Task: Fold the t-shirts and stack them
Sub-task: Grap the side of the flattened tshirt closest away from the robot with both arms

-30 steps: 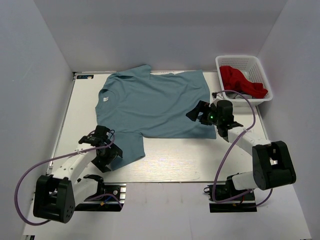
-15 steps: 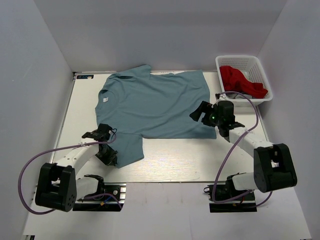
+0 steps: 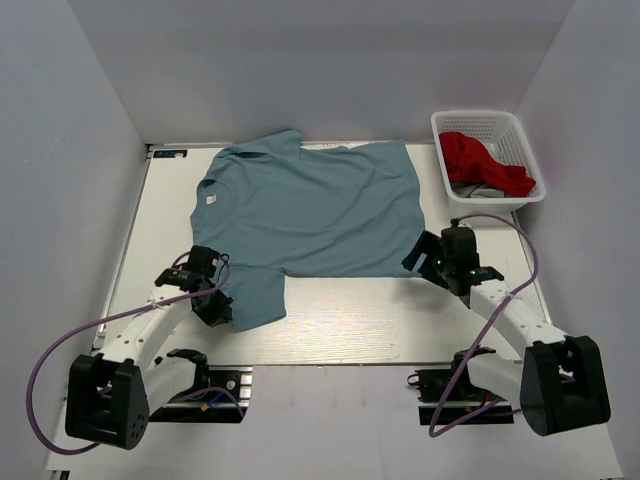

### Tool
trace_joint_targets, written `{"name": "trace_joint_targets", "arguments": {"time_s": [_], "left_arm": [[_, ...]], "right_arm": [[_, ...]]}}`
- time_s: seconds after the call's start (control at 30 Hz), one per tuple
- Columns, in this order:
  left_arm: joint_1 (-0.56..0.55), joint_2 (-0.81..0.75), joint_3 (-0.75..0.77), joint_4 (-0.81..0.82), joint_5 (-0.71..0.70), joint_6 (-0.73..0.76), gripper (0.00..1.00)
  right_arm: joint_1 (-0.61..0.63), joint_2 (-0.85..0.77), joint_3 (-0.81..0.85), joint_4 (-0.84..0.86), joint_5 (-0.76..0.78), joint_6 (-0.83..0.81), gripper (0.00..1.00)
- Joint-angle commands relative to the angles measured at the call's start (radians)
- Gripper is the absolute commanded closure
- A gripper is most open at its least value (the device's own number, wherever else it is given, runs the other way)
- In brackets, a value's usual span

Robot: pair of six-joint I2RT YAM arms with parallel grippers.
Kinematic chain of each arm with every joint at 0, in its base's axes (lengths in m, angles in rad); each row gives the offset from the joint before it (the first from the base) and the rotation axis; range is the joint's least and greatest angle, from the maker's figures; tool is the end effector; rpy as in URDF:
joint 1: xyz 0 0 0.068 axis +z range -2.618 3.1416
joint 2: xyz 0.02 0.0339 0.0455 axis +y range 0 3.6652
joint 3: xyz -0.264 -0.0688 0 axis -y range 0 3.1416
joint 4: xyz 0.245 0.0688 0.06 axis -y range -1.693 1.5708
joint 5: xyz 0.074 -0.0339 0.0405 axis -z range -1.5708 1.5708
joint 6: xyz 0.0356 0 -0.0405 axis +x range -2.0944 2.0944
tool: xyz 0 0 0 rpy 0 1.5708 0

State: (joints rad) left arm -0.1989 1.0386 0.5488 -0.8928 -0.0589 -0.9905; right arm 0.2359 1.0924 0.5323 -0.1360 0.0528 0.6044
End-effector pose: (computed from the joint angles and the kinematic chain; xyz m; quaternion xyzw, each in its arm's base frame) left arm 0.1484 -0.0278 0.1711 -0.3862 0.9171 -0.0283 0.0942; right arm 0.2163 0.0501 0.1983 0.1769 0.8882 0.1509 0.3963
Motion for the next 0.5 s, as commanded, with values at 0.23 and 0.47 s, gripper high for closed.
{"name": "trace_joint_targets", "arguments": {"time_s": [0.23, 0.47], "left_arm": [[0.000, -0.043, 0.014, 0.011, 0.044, 0.019, 1.00], [0.000, -0.086, 0.014, 0.002, 0.042, 0.010, 1.00]], "right_arm": [[-0.004, 0.165, -0.057, 0.075, 0.045, 0.149, 0.22], [-0.006, 0.253, -0.034, 0.072, 0.111, 0.213, 0.50]]}}
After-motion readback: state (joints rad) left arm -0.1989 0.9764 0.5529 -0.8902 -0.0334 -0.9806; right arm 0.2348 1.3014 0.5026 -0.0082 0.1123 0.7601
